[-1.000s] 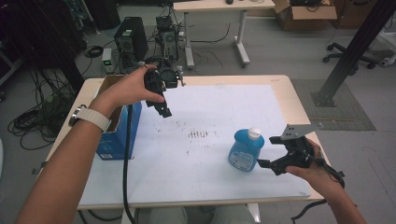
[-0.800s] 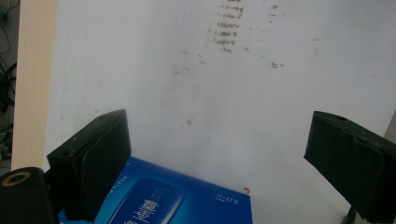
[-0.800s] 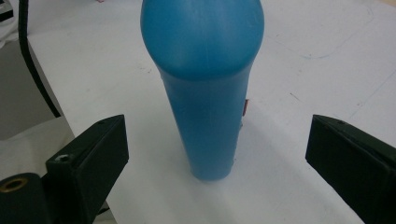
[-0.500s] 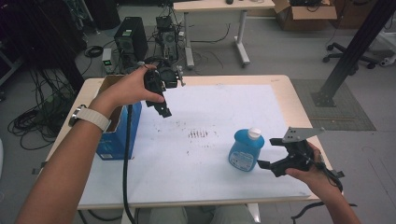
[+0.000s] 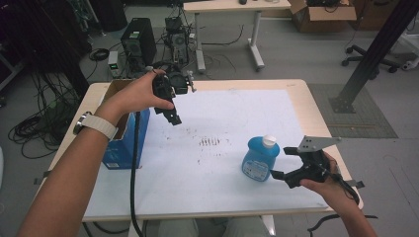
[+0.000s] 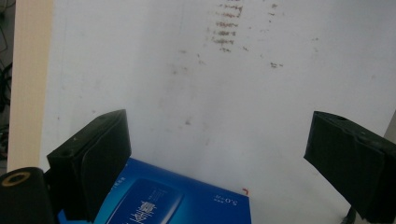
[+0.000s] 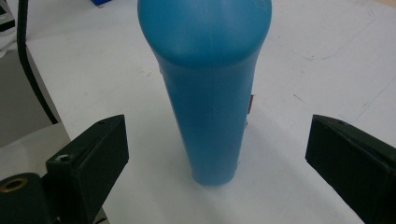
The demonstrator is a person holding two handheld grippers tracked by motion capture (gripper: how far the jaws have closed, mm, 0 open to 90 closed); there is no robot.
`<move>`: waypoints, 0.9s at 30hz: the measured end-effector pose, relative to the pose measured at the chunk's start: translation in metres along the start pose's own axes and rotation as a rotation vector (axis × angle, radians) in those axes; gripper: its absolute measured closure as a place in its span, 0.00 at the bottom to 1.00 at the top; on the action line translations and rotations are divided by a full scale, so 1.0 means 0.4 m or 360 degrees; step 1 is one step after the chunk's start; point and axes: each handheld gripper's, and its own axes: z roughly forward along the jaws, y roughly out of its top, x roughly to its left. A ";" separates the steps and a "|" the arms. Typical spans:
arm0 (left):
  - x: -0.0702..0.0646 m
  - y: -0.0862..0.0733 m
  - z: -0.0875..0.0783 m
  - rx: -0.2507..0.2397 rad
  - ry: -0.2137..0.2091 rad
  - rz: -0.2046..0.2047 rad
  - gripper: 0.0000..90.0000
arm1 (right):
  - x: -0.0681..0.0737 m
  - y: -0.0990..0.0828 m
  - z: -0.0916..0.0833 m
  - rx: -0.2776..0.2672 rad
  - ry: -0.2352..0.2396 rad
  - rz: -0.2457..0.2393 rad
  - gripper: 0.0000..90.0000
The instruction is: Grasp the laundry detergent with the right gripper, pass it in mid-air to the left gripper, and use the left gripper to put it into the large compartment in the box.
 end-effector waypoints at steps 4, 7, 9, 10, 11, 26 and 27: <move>0.000 0.000 0.000 -0.0001 0.0000 -0.0001 0.08 | 0.001 -0.001 0.004 -0.0007 0.0001 0.0003 0.07; 0.000 -0.001 0.000 0.0000 0.0001 -0.0005 0.08 | 0.002 -0.002 0.008 -0.0013 0.0002 0.0006 0.07; 0.000 -0.002 -0.001 0.0000 0.0000 -0.0004 0.08 | 0.002 -0.003 0.012 -0.0020 0.0000 0.0009 0.07; 0.000 -0.002 -0.001 -0.0001 0.0001 -0.0006 0.08 | 0.002 -0.004 0.014 -0.0021 0.0000 0.0011 0.07; 0.000 -0.002 -0.001 0.0001 -0.0001 -0.0004 0.08 | 0.003 -0.005 0.015 -0.0022 0.0000 0.0009 0.07; 0.000 0.003 0.003 0.0005 -0.0008 -0.0003 0.08 | 0.008 -0.006 0.054 -0.0057 0.0004 0.0010 0.07; -0.001 0.003 0.003 0.0005 -0.0008 -0.0004 0.08 | 0.010 -0.006 0.058 -0.0057 0.0004 0.0007 0.07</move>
